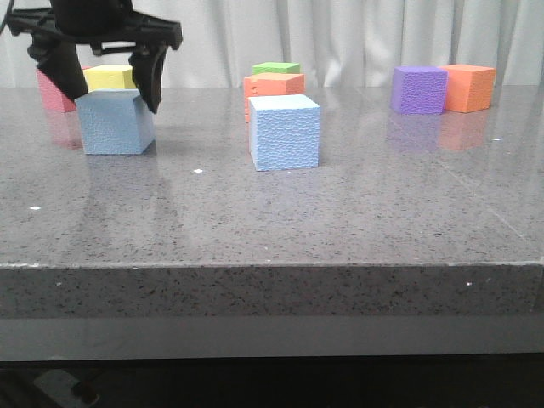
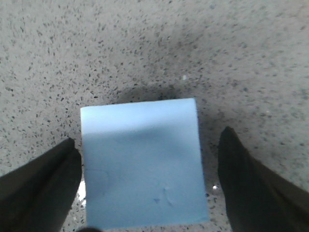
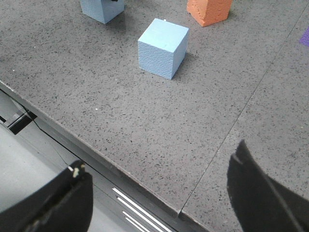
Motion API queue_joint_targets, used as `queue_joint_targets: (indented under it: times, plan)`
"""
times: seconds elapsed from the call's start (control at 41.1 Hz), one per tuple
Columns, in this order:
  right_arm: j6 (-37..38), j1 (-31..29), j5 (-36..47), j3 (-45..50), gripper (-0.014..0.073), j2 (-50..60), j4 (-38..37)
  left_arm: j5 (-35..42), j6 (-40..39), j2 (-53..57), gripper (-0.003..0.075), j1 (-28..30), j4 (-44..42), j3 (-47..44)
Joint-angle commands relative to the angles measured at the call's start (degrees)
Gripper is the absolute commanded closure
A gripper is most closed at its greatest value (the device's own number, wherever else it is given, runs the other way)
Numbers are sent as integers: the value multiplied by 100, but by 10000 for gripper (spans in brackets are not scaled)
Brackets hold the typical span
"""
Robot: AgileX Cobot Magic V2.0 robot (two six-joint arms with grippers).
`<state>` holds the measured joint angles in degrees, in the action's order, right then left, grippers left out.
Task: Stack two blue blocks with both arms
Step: 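Lift the held blue cube with the left gripper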
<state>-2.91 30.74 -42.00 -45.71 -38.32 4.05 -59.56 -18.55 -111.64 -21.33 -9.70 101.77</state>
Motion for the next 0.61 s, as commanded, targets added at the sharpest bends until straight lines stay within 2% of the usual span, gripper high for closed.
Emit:
queue_joint_targets:
  times: [0.0,0.292,0.487,0.584]
  plan:
    - [-54,-46,350,-131,8,24,42,171,-132,211,153,24,-105,188]
    - [-54,-46,350,-131,8,24,42,195,-230,71,162,24,-49,188]
    - [-54,-46,350,-131,8,24,42,171,-205,71,293,36,48,188]
    - [-54,-46,350,-131,8,24,42,110,164,96,319,36,105,305]
